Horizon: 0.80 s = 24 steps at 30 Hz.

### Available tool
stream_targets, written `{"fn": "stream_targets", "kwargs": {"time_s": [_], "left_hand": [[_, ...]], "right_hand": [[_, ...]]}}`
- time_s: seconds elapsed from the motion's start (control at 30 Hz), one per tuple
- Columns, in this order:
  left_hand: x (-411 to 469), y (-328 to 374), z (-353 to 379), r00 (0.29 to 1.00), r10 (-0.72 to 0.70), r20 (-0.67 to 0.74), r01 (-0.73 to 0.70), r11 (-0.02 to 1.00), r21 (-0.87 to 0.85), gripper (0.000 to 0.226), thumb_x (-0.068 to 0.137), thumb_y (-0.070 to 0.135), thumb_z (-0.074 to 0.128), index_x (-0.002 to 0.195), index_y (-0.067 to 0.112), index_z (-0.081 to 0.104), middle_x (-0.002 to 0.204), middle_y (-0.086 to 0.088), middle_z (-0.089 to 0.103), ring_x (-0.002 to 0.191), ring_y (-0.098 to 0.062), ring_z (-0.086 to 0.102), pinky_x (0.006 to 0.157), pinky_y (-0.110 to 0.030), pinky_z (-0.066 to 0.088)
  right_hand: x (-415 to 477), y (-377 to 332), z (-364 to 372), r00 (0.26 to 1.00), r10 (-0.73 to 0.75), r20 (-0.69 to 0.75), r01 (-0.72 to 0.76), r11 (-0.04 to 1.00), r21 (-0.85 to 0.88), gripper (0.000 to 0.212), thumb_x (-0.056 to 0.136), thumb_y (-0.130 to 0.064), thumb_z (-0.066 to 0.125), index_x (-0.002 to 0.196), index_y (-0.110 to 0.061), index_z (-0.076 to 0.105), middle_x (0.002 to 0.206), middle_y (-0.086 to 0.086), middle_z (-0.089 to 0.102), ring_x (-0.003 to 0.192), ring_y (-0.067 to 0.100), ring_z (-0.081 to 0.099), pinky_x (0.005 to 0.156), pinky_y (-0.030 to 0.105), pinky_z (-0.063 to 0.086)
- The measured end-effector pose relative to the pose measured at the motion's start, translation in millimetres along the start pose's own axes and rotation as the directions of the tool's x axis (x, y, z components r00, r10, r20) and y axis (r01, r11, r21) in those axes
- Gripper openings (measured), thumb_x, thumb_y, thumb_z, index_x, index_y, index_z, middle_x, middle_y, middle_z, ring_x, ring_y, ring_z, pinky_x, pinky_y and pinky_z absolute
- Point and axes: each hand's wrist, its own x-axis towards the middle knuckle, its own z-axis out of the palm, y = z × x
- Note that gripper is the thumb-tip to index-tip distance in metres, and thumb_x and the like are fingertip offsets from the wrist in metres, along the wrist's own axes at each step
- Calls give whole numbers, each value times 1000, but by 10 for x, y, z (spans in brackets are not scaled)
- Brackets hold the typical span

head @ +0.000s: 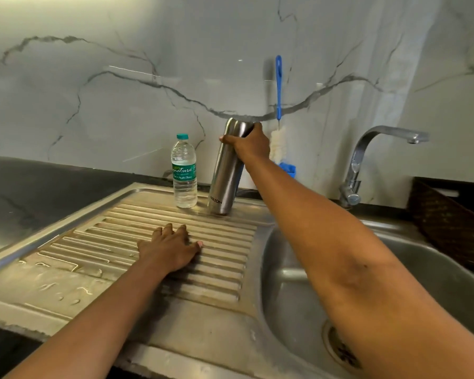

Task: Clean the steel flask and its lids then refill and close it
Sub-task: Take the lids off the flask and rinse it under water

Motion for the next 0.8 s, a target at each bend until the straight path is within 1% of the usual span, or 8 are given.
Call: {"fn": "stream_targets", "kwargs": {"time_s": [0.13,0.23,0.33,0.47,0.53,0.6,0.7,0.8], "left_hand": [[-129,112,-91,986,77,-151,-83,996,-40,76,90,64,39,151,27,12,160,-1,9,146,-24,9,114,-52,17],[-294,309,-138,927,204,-314,-260,954,-149,79,88,64,40,151,27,12,159,-2,16,144,-25,18,114,-46,24],[-517,647,-211,866,313,-391,-432,862,-265,92,77,75,43,151,31,10,158,-1,17,144,-24,19,113,-44,23],[-818,1221,-200,845,429,-318,-530,749,-398,116,50,89,56,147,37,20,152,1,32,135,-24,39,108,-47,35],[-890,1423,-151,851,446,-278,-525,702,-481,113,42,84,65,139,35,34,132,3,54,114,-19,56,95,-39,47],[-936,1552,-95,846,438,-304,-533,686,-496,101,42,77,69,127,30,45,111,7,61,97,-15,60,83,-34,51],[-997,1626,1,813,395,-427,-557,741,-375,79,55,64,78,118,25,50,96,7,61,83,-15,60,69,-29,48],[-991,1650,95,784,359,-507,-555,771,-313,78,58,62,78,120,24,49,94,8,59,78,-14,58,63,-27,45]], "right_hand": [[-384,-70,-720,995,25,-98,-4,978,209,69,60,-40,85,113,-18,47,107,0,61,95,22,62,84,43,55],[-785,-103,-1297,995,31,-97,0,955,295,60,65,-36,84,109,-20,46,98,-5,58,89,15,62,78,40,58],[-1181,-44,-1748,995,72,-71,-43,938,345,58,69,-32,82,113,-22,46,100,-6,57,91,14,61,74,36,58],[-1490,149,-2123,986,147,-80,-106,918,383,57,68,-34,81,114,-23,49,109,1,60,97,20,62,80,39,56],[-1561,233,-2248,984,164,-76,-117,897,426,52,72,-30,78,115,-21,50,111,4,61,98,21,62,78,39,56],[-1583,299,-2368,986,163,-37,-128,879,460,46,76,-26,75,116,-21,50,112,6,61,98,21,62,76,37,56],[-1541,321,-2585,974,176,143,-218,899,379,43,80,-29,71,117,-18,52,111,9,64,97,22,64,72,36,57],[-1474,285,-2839,925,266,272,-279,960,7,57,81,-62,56,113,-15,58,102,8,66,86,20,66,64,32,53]]}}
